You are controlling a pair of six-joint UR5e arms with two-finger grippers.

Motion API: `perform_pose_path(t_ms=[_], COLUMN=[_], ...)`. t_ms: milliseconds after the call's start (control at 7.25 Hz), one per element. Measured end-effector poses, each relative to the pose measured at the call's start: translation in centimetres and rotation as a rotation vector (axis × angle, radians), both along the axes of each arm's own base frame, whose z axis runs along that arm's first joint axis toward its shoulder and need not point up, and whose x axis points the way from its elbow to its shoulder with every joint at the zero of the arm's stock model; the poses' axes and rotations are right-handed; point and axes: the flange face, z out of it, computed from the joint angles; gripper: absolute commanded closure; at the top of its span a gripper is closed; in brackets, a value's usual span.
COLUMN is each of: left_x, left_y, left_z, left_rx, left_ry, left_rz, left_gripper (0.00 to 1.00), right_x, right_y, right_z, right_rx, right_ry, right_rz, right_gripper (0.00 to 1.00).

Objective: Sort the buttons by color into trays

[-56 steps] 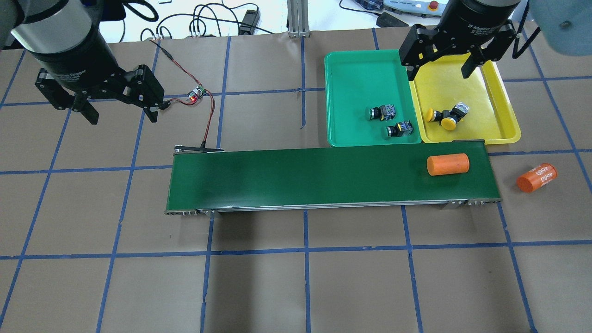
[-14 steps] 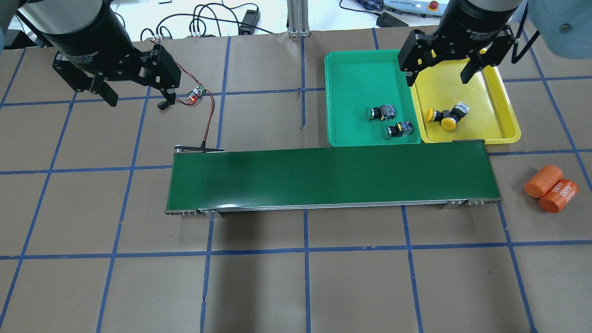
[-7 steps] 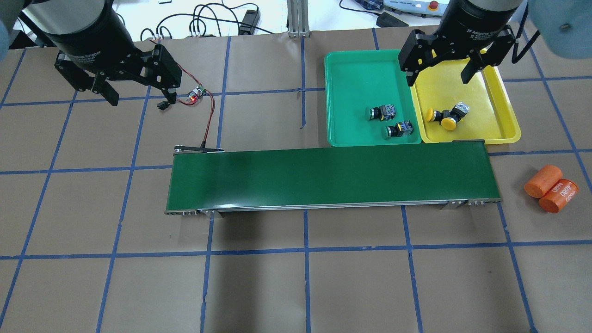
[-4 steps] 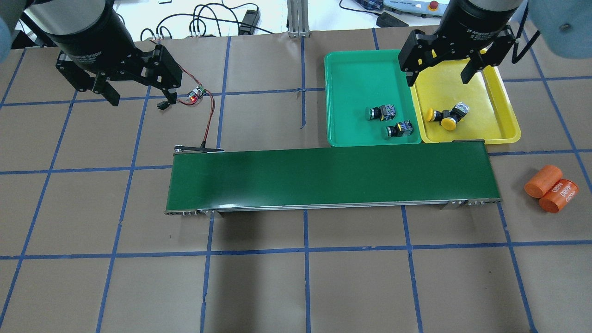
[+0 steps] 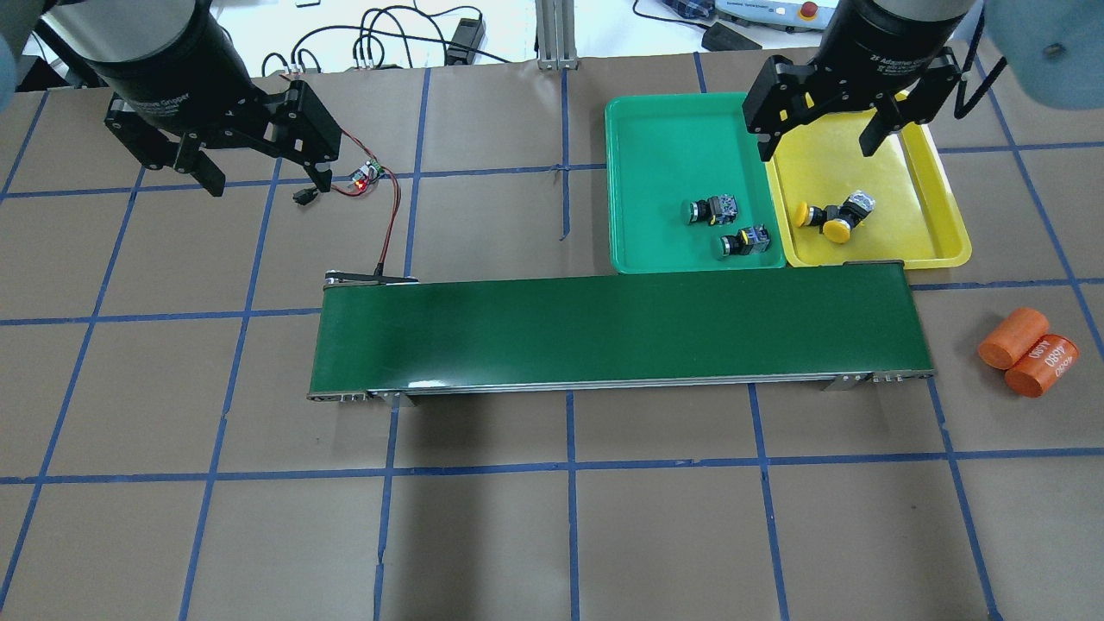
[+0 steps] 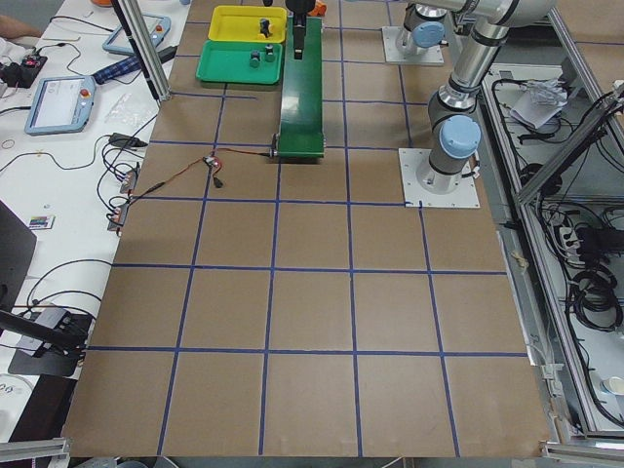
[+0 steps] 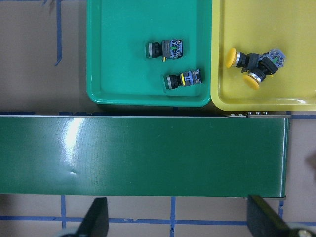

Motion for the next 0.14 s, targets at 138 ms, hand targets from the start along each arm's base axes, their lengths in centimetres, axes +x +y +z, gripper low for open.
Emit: perform_pose_path(t_ms=[138], left_x=[-0.02], left_y=[-0.07], left_z=[0.17], left_rx=[-0.003], left_ry=[0.002], left_rz=[0.0], left_gripper=[0.0], right_x=[0.0], right_y=[-0.01], right_z=[-0.04], right_rx=[0.001], right_ry=[0.0], right_rz=[0.0], right_gripper=[0.0])
